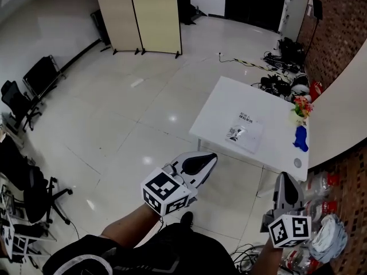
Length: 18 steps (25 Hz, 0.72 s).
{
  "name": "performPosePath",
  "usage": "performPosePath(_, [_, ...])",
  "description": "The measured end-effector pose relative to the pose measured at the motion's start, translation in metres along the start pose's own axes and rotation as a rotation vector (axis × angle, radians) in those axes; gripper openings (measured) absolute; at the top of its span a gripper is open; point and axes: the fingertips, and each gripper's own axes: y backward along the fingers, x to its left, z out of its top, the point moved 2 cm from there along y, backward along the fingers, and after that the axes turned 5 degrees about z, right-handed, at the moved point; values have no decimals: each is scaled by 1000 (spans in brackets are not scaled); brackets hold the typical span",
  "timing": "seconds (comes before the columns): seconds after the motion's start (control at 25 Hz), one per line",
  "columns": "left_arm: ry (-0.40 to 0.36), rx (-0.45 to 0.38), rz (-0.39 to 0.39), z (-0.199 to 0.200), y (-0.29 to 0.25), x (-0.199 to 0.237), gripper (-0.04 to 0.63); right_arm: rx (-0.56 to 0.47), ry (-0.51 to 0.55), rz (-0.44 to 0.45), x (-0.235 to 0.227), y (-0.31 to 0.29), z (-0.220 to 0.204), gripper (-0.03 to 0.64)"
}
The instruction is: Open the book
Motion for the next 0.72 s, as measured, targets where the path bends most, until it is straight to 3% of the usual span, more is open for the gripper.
performPosePath(0.36, [-3, 18, -48, -2, -53, 89, -4, 17, -2, -50, -11, -95, -5, 1])
performPosePath(0.72, [25, 52, -71, -10, -126, 129, -3, 69, -22, -79, -64, -157, -21, 2])
